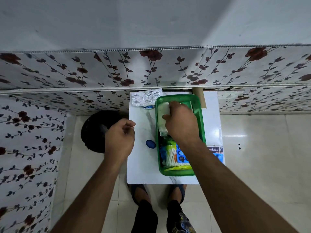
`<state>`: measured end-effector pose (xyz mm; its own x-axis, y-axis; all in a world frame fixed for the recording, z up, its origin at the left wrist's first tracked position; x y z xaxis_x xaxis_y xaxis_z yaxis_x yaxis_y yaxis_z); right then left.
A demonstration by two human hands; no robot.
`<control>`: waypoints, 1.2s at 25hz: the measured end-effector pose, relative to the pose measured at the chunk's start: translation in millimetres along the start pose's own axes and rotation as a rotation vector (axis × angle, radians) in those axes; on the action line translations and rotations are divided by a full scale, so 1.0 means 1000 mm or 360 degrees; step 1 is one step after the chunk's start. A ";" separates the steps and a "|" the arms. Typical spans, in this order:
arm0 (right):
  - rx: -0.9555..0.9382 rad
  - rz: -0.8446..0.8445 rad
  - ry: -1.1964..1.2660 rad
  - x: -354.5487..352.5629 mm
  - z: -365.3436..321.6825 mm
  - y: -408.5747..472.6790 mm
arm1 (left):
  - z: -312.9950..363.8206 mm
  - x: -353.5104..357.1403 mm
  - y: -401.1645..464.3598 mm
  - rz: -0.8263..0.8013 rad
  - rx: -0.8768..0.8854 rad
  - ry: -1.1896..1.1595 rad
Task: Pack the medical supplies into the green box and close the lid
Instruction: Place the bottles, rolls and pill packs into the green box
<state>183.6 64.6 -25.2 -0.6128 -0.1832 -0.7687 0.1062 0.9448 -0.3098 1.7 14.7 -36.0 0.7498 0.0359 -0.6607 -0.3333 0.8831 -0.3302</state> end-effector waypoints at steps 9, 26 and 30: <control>-0.0076 0.0166 0.0133 -0.020 0.003 -0.011 | -0.014 0.003 0.003 -0.0364 0.0135 0.0145; 0.0578 0.0136 0.0278 -0.038 0.085 0.067 | 0.060 -0.028 -0.009 -0.0384 0.0258 -0.0052; 0.0538 0.0108 0.0268 -0.046 0.081 0.066 | 0.091 -0.003 -0.019 -0.0662 0.0443 0.0476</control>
<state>282.2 112.9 -55.7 -0.7124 -0.0496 -0.7000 0.3861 0.8053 -0.4500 57.4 40.6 33.1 0.5780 -0.4382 -0.6884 0.1478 0.8859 -0.4398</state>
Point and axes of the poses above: each hand's wrist, its own y-axis towards the middle knuckle, its own x-axis out of the palm, z = x × y, the point moved 1 cm from there along y, towards the middle knuckle, and after that the axes turned 4 degrees about y, right-handed, at the moved point
